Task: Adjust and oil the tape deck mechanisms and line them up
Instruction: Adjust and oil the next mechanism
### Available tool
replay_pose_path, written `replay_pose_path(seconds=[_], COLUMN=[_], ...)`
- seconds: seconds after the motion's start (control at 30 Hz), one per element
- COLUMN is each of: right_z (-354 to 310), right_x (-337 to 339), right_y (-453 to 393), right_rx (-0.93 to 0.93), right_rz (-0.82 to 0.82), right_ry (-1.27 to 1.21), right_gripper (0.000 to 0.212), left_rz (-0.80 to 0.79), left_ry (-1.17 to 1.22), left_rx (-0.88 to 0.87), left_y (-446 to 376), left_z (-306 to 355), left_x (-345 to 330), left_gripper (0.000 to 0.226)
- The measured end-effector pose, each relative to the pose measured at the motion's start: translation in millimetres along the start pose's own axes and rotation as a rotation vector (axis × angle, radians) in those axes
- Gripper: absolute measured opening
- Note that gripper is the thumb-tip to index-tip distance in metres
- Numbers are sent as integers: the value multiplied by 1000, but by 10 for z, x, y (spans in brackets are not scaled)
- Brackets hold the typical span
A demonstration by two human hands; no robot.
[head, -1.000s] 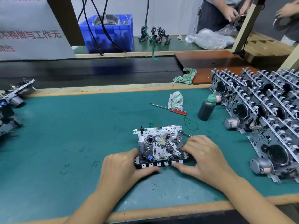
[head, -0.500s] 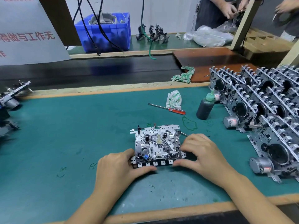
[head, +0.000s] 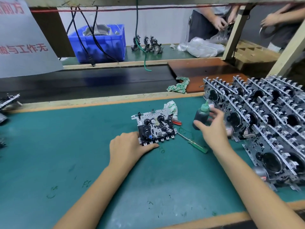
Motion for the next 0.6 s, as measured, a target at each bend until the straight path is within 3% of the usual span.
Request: replay_pose_path(seconds=[0.13, 0.3, 0.43, 0.5, 0.6], right_z=[115, -62, -198, -225, -229], right_x=[-99, -72, -190, -238, -240], right_y=[-65, 75, 218, 249, 272], right_rx=[17, 236, 198, 127, 89], right_rz=[-9, -12, -131, -174, -149], right_ry=[25, -130, -591, -803, -928], right_gripper=[42, 30, 15, 23, 33], left_rz=[48, 71, 80, 67, 56], left_ry=[26, 35, 20, 19, 36], left_rx=[-36, -50, -42, -44, -41], left_y=[13, 0, 13, 13, 5], left_z=[-69, -86, -93, -84, -82], left_x=[-81, -94, -84, -80, -82], left_gripper=[64, 68, 73, 69, 69])
Point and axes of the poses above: each hand's wrist, its own y-axis away from the middle knuckle, its own x-axis out of the back of the hand, z = x × y, the point moved 3 cm from there along -y, towards the middle knuckle, and after that the axes turned 8 degrees about -z, right-handed, at the moved point
